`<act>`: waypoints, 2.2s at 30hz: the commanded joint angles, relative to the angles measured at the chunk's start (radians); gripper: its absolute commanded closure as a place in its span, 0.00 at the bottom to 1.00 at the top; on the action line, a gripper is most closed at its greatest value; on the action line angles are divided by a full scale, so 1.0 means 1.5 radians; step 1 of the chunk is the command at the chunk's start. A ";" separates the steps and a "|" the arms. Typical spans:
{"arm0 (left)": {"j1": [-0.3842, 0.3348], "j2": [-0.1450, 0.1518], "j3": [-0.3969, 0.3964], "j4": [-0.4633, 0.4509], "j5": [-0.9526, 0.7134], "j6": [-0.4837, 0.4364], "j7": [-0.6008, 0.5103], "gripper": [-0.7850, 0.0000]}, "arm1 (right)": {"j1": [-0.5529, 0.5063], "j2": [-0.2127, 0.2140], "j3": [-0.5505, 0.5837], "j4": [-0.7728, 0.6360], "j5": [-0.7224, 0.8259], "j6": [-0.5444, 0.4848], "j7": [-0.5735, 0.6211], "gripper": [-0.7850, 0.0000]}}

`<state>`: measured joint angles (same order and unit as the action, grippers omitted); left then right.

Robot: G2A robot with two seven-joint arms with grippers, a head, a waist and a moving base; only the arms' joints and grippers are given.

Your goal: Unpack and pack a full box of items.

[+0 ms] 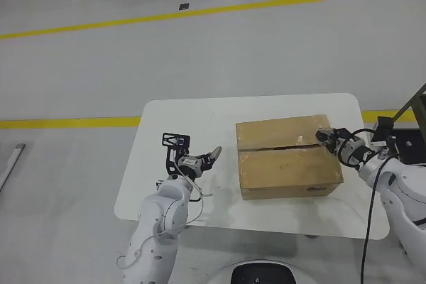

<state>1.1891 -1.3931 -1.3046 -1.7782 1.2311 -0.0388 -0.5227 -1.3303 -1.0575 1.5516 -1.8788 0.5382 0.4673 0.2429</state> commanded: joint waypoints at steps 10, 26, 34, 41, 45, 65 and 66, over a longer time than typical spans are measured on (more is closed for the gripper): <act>-0.027 -0.001 0.016 0.005 -0.024 -0.015 0.002 1.00 | -0.026 0.008 -0.005 -0.022 -0.112 -0.004 0.040 1.00; -0.102 -0.017 0.119 0.071 -0.083 -0.040 0.004 1.00 | -0.072 0.012 0.001 -0.043 -0.245 -0.097 0.046 1.00; -0.102 -0.017 0.119 0.071 -0.083 -0.040 0.004 1.00 | -0.078 0.013 0.005 -0.029 -0.290 -0.137 0.067 1.00; -0.089 -0.016 0.116 0.064 -0.087 -0.043 0.015 1.00 | -0.073 0.013 0.005 -0.020 -0.305 -0.139 0.075 1.00; -0.108 -0.019 0.135 0.073 -0.097 -0.051 0.015 1.00 | -0.070 0.012 0.006 -0.017 -0.309 -0.136 0.080 1.00; -0.238 -0.059 0.253 0.236 -0.158 -0.040 0.030 1.00 | -0.075 0.009 0.013 -0.004 -0.328 -0.141 0.097 1.00; -0.240 -0.060 0.255 0.240 -0.157 -0.039 0.030 1.00 | -0.076 0.009 0.014 -0.004 -0.329 -0.141 0.097 1.00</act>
<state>0.8317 -1.4819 -0.9250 -1.4236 0.9949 -0.0982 -0.4778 -1.4429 -1.0435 1.5718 -1.8843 0.0452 0.2555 0.3880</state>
